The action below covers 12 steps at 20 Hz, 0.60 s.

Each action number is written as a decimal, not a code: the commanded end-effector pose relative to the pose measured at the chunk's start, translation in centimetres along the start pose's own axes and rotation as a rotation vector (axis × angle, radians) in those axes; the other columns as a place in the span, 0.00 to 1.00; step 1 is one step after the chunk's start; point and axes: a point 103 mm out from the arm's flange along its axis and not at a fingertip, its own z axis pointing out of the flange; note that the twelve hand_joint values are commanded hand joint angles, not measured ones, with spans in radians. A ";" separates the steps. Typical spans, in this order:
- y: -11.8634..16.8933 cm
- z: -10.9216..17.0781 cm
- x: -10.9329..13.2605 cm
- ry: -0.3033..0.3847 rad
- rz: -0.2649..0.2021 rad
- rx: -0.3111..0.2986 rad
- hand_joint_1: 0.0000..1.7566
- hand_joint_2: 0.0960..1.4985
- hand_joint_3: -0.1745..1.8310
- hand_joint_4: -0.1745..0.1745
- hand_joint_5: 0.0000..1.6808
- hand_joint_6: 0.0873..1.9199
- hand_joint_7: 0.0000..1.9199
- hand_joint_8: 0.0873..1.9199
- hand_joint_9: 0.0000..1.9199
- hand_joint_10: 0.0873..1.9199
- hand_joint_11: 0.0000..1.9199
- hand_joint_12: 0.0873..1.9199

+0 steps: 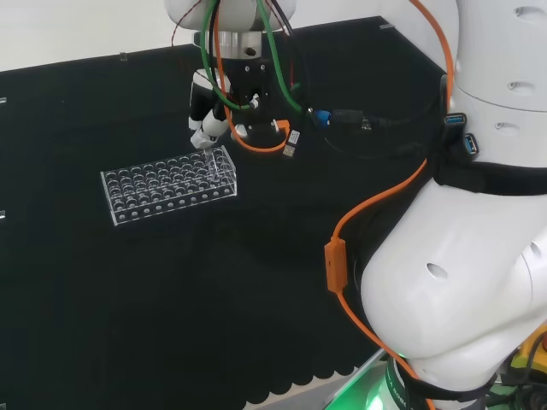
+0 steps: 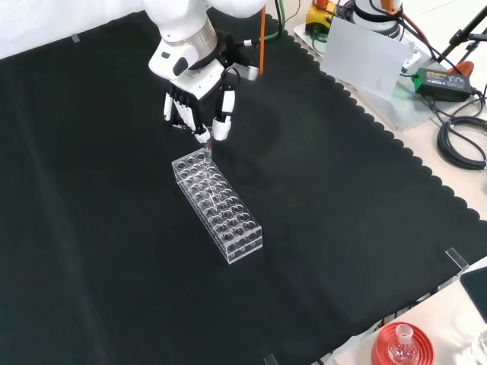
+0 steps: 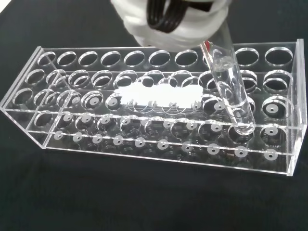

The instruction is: Put the test tube back in the rack.

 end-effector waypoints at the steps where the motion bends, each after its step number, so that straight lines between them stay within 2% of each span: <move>1: 0.1 0.2 0.0 -0.001 0.002 -0.001 0.81 0.51 0.22 0.00 0.80 0.11 0.81 0.15 0.73 0.00 0.39 0.63; 12: 0.5 1.1 -0.3 0.007 0.011 0.007 0.81 0.50 0.23 0.00 0.80 0.11 0.81 0.14 0.73 0.00 0.39 0.63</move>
